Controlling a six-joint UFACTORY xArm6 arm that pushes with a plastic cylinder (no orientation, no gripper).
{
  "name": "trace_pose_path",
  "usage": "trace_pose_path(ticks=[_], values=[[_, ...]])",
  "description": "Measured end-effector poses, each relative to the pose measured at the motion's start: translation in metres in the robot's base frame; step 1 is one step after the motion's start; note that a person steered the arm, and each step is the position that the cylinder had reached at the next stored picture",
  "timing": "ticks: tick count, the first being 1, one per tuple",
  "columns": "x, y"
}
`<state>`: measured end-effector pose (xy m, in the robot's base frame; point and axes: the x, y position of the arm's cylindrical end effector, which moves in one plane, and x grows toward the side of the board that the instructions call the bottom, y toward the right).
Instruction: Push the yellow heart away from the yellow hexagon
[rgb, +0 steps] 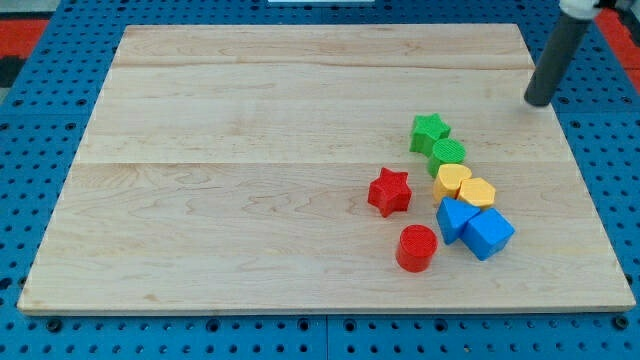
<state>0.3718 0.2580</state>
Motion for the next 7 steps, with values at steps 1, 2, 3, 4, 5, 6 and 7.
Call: trace_pose_path(ticks=[1, 2, 3, 4, 5, 6, 7], values=[[0.047, -0.014], [0.057, -0.014], [0.057, -0.022], [0.066, -0.034], [0.070, -0.047], [0.070, -0.049], [0.087, -0.057]])
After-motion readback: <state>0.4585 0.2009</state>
